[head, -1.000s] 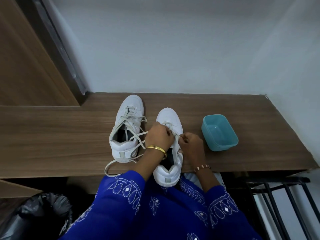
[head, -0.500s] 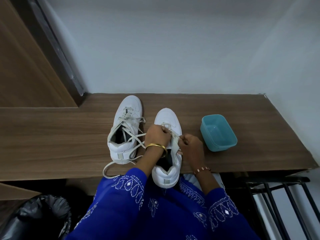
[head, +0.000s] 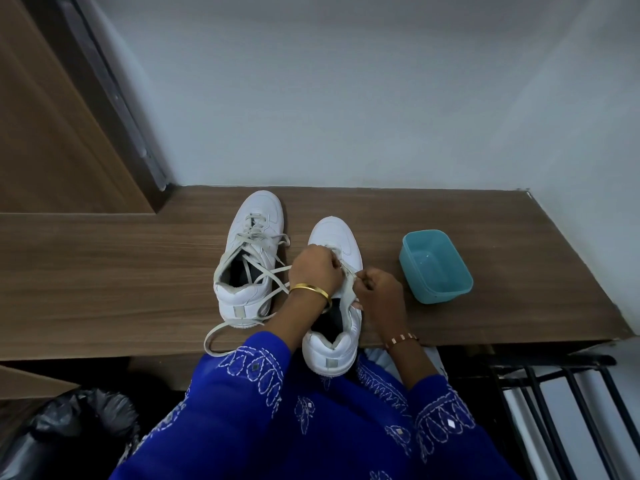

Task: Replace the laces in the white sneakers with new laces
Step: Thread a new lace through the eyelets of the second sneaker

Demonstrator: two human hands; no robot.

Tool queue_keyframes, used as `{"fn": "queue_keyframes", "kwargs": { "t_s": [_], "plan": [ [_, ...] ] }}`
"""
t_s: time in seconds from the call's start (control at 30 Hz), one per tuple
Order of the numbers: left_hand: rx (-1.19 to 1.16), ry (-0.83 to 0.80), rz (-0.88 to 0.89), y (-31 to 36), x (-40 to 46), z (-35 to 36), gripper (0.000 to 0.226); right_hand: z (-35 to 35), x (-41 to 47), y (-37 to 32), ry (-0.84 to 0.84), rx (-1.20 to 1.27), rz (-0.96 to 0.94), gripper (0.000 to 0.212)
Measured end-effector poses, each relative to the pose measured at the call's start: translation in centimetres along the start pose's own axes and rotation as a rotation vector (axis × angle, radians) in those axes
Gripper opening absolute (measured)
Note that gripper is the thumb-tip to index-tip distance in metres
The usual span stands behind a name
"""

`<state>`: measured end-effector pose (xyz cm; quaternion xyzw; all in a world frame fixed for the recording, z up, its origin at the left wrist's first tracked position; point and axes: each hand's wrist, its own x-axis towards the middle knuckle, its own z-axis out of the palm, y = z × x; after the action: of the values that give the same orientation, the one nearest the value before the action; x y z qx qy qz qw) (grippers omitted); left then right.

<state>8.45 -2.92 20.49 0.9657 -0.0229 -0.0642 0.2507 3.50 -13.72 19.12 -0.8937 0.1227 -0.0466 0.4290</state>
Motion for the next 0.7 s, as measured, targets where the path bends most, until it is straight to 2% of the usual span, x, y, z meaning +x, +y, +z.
{"fn": "queue_keyframes", "kwargs": {
  "t_s": [0.1,0.3,0.43,0.7],
  "plan": [
    [0.08,0.009,0.012,0.5,-0.1,0.0,0.024,0.1,0.1,0.1,0.0,-0.014,-0.013,0.015],
    [0.08,0.056,-0.053,1.1,-0.8,0.4,0.023,0.2,0.0,0.1,-0.006,-0.011,-0.009,0.015],
    [0.166,0.091,0.019,0.8,-1.3,1.0,0.023,0.3,0.0,0.3,-0.01,-0.01,-0.011,0.015],
    [0.327,0.037,0.084,0.8,-0.8,0.4,0.026,0.4,0.1,0.4,-0.01,0.011,-0.005,0.015]
  ]
}}
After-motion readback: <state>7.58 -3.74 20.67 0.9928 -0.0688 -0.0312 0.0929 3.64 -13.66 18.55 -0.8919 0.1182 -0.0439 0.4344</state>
